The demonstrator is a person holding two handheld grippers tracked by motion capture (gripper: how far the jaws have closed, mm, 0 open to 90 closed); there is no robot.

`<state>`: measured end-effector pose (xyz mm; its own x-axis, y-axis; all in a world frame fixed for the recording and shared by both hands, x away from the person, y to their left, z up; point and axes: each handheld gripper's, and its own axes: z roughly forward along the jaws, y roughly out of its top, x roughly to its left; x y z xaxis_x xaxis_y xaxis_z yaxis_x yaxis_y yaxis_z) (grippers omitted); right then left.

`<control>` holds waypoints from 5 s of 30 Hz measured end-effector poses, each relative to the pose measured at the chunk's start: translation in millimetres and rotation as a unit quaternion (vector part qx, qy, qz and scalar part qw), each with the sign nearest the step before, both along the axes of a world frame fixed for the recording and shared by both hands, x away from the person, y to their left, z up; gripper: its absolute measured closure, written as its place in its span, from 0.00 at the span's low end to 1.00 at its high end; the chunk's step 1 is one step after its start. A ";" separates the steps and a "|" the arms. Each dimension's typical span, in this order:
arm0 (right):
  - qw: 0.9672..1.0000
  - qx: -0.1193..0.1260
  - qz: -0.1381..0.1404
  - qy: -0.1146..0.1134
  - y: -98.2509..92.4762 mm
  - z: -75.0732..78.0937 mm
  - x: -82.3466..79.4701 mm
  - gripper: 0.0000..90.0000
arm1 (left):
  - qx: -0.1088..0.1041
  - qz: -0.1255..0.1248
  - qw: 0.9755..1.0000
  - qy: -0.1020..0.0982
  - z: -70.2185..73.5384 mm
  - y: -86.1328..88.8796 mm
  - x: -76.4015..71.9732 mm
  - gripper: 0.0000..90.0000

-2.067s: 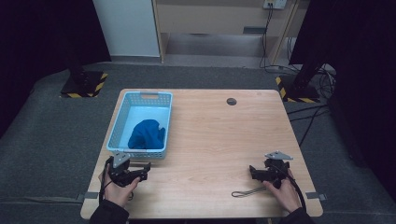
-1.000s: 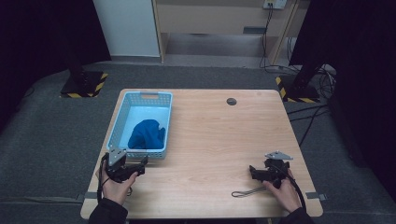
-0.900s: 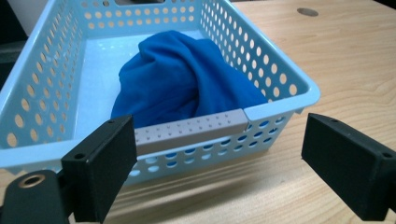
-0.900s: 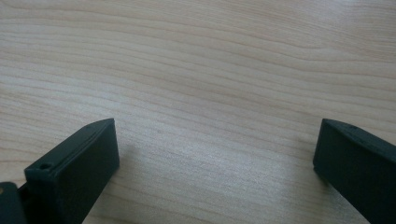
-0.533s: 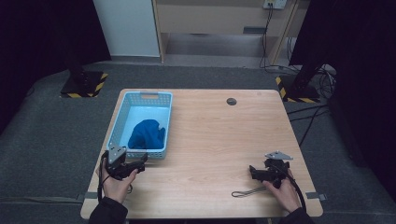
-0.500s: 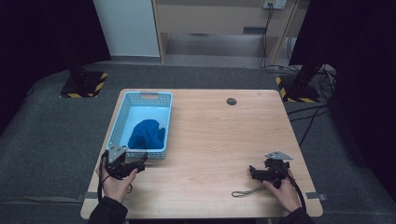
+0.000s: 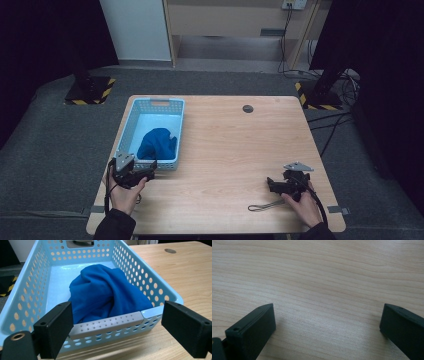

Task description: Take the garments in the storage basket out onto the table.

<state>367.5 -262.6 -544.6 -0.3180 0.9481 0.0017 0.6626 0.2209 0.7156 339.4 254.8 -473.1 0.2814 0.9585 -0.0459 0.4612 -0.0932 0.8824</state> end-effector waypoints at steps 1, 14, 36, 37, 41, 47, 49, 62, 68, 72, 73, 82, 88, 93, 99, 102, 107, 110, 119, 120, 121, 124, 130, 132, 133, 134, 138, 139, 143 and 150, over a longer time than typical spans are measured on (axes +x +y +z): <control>1.000 0.000 0.000 0.000 0.0 0.0 0.0 0.00 | 0.000 0.001 1.000 -0.002 0.7 -0.5 1.3 0.11; 1.000 0.000 0.000 0.000 0.0 0.0 0.0 0.00 | 0.000 0.005 1.000 0.005 0.6 1.2 8.2 0.11; 1.000 0.000 0.000 0.000 0.0 0.0 0.0 0.00 | 0.006 0.011 1.000 0.007 0.5 0.7 25.0 0.11; 1.000 0.000 0.000 0.000 0.0 0.0 0.0 0.00 | 0.006 0.011 1.000 0.007 0.6 0.8 25.6 0.11; 1.000 0.000 0.000 0.000 0.0 0.0 0.0 0.00 | 0.006 0.011 1.000 0.009 0.2 0.3 28.2 0.11; 1.000 0.000 0.000 0.000 0.0 0.0 0.0 0.00 | 0.007 0.010 1.000 0.012 -0.8 -1.9 34.5 0.11; 1.000 0.000 0.000 0.000 0.0 0.0 0.0 0.00 | 0.006 0.010 1.000 0.012 -0.6 -1.8 35.9 0.11; 1.000 0.000 0.000 0.000 0.0 0.0 0.0 0.00 | 0.006 0.013 1.000 0.016 -0.1 -2.3 45.5 0.11; 1.000 0.000 0.000 0.000 0.0 0.0 0.0 0.00 | 0.000 0.013 1.000 0.016 3.6 -2.4 50.0 0.11; 1.000 0.000 0.000 0.000 0.0 0.0 0.0 0.00 | 0.001 0.013 1.000 0.016 4.5 -3.8 54.4 0.11; 1.000 0.000 0.000 0.000 0.0 0.0 0.0 0.00 | 0.001 0.013 1.000 0.019 4.2 -4.9 57.2 0.11; 1.000 0.000 0.000 0.000 0.0 0.0 0.0 0.00 | 0.006 0.009 1.000 0.026 1.9 -10.2 64.8 0.11; 1.000 0.000 0.000 0.000 0.0 0.0 0.0 0.00 | 0.004 0.012 1.000 0.026 2.5 -11.3 70.2 0.11; 1.000 0.000 0.000 0.000 0.0 0.0 0.0 0.00 | 0.005 0.009 0.999 0.030 1.3 -13.2 74.1 0.11; 1.000 0.000 0.000 0.000 0.0 0.0 0.0 0.00 | 0.004 0.011 0.999 0.035 0.3 -13.7 79.6 0.11; 1.000 0.000 0.000 0.000 0.0 0.0 0.0 0.00 | 0.003 0.011 0.999 0.036 0.2 -13.9 81.2 0.11; 1.000 0.000 0.000 0.000 0.0 0.0 0.0 0.00 | 0.002 0.011 0.999 0.040 -1.0 -14.1 84.0 0.11; 1.000 0.000 0.000 0.000 0.0 0.0 0.0 0.00 | 0.001 0.010 0.999 0.044 -1.5 -14.1 85.8 0.11; 1.000 0.000 0.000 0.000 0.0 0.0 0.0 0.00 | 0.003 0.008 0.998 0.059 -3.3 -15.2 91.1 0.11; 1.000 0.000 0.000 0.000 0.0 0.0 0.0 0.00 | 0.003 0.008 0.998 0.060 -3.8 -15.4 91.9 0.11; 1.000 0.000 0.000 0.000 0.0 0.0 0.0 0.00 | 0.005 0.007 0.998 0.066 -4.8 -15.7 93.8 0.11; 1.000 0.000 0.000 0.000 0.0 0.0 0.0 0.00 | 0.006 0.008 0.998 0.069 -5.9 -16.3 95.3 0.11; 1.000 0.000 0.000 0.000 0.0 0.0 0.0 0.00 | 0.009 0.006 0.997 0.079 -9.4 -19.4 100.0 0.11; 1.000 0.000 0.000 0.000 0.0 0.0 0.0 0.00 | 0.011 0.005 0.997 0.081 -9.6 -19.6 101.1 0.11; 1.000 0.000 0.000 0.000 0.0 0.0 0.0 0.00 | 0.011 0.007 0.996 0.085 -10.5 -19.8 102.5 0.11; 1.000 0.000 0.000 0.000 0.0 0.0 0.0 0.00 | 0.011 0.007 0.996 0.085 -10.5 -19.8 102.5 0.11; 1.000 0.000 0.000 0.000 0.0 0.0 0.0 0.00 | 0.012 0.005 0.996 0.094 -13.3 -19.8 105.2 0.12; 1.000 0.000 0.000 0.000 0.0 0.0 0.0 0.00 | 0.011 0.005 0.995 0.097 -14.5 -19.9 106.2 0.13; 1.000 0.000 0.000 0.000 0.0 0.0 0.0 0.00 | 0.010 0.002 0.995 0.103 -16.0 -19.9 107.5 0.15; 1.000 0.000 0.000 0.000 0.0 0.0 0.0 0.00 | 0.011 0.000 0.993 0.119 -16.7 -20.1 109.0 0.21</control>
